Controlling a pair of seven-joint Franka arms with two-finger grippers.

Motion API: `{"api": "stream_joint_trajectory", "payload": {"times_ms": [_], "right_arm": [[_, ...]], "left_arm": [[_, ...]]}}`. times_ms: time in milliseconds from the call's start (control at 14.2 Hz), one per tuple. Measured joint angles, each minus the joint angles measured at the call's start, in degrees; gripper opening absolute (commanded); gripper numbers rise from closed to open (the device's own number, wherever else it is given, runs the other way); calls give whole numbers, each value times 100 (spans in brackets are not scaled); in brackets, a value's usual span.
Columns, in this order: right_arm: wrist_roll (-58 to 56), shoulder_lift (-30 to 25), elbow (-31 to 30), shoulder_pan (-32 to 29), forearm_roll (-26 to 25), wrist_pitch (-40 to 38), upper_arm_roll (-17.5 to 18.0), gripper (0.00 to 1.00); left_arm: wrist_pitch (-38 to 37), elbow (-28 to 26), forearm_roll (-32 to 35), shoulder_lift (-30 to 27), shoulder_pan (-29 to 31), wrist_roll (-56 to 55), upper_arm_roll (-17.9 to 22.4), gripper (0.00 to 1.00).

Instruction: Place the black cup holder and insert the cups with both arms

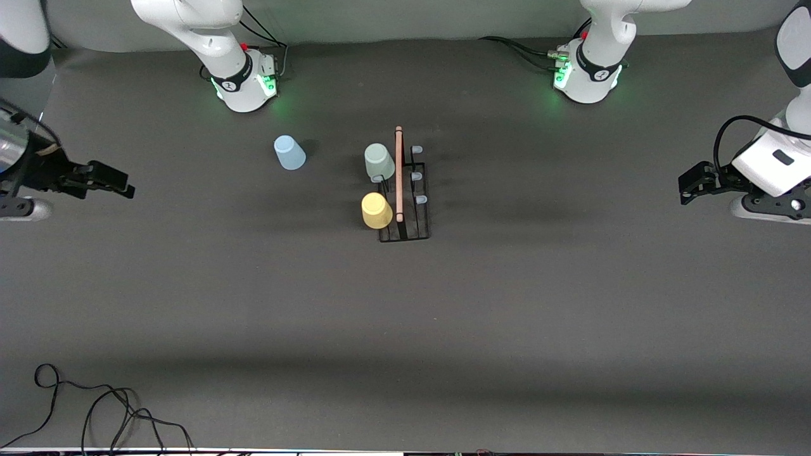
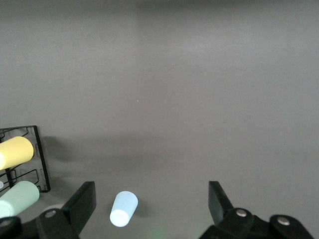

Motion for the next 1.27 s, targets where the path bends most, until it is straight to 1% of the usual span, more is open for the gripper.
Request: {"api": "stream_joint_trajectory", "payload": {"times_ms": [211, 845, 1056, 1267], "right_arm": [[0, -219, -246, 104, -7, 71, -81, 100], [-1, -210, -311, 118, -8, 141, -100, 100], [-1, -173, -236, 126, -8, 195, -101, 100], [-1, -28, 32, 126, -8, 214, -133, 100]], "left_arm": [[0, 1, 1, 0, 0, 0, -3, 99], [0, 5, -1, 0, 0, -4, -27, 99], [0, 24, -88, -4, 4, -3, -23, 99], [0, 55, -347, -5, 15, -4, -5, 99]]}}
